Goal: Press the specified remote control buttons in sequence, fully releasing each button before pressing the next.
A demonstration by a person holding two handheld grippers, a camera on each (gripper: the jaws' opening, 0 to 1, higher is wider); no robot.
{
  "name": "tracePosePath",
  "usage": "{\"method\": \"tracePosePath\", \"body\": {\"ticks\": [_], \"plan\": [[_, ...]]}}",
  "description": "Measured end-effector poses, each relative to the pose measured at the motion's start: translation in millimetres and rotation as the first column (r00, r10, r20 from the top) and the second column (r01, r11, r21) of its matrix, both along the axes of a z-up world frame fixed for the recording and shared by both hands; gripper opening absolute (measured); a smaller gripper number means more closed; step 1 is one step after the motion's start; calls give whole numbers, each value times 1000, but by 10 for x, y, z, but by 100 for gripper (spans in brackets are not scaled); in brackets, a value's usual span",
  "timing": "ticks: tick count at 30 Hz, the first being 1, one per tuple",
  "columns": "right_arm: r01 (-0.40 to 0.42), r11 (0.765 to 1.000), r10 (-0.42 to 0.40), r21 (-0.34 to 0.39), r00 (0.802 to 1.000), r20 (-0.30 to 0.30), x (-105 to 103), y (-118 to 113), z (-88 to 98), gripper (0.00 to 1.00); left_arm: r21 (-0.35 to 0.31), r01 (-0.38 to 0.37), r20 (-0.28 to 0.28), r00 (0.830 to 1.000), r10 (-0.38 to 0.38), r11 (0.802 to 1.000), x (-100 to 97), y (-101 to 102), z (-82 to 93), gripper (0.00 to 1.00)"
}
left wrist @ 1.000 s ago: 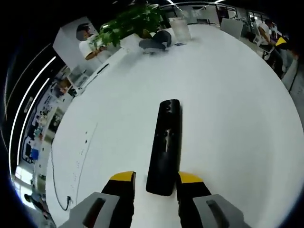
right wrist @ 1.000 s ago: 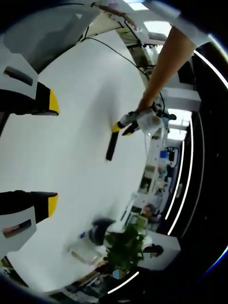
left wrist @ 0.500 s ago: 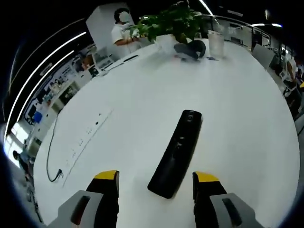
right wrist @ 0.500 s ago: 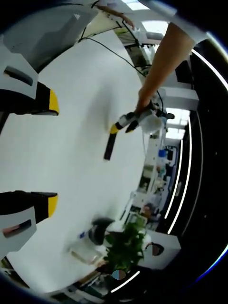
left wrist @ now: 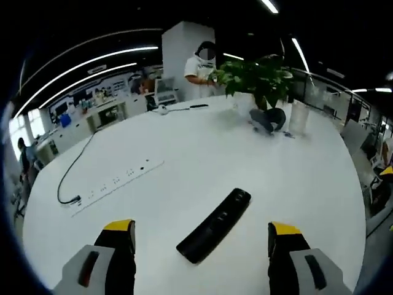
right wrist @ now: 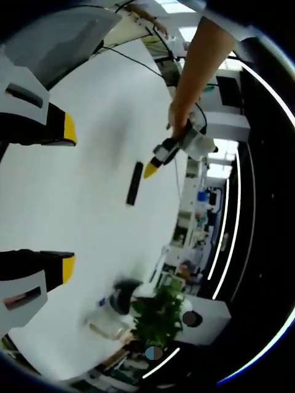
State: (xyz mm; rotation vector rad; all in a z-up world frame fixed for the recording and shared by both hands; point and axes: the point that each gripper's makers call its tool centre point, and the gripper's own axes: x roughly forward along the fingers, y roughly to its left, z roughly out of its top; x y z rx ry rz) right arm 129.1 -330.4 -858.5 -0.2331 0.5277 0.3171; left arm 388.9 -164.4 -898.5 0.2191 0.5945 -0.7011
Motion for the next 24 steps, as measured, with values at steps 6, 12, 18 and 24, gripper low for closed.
{"method": "tracePosePath", "body": {"ticks": [6, 12, 18, 24], "plan": [[8, 1000, -9, 14, 1000, 16, 9, -8, 34, 72, -23, 2, 47, 999, -1, 1000, -266, -46, 155, 100], [10, 1000, -10, 19, 1000, 11, 14, 1, 15, 81, -90, -19, 73, 997, 26, 996, -462, -50, 332, 100], [25, 998, -26, 50, 1000, 13, 29, -14, 31, 87, -102, -23, 129, 991, 36, 994, -614, -37, 503, 100], [28, 998, -29, 58, 999, 15, 32, -12, 35, 89, -108, -35, 159, 986, 52, 994, -787, 20, 615, 100]]}}
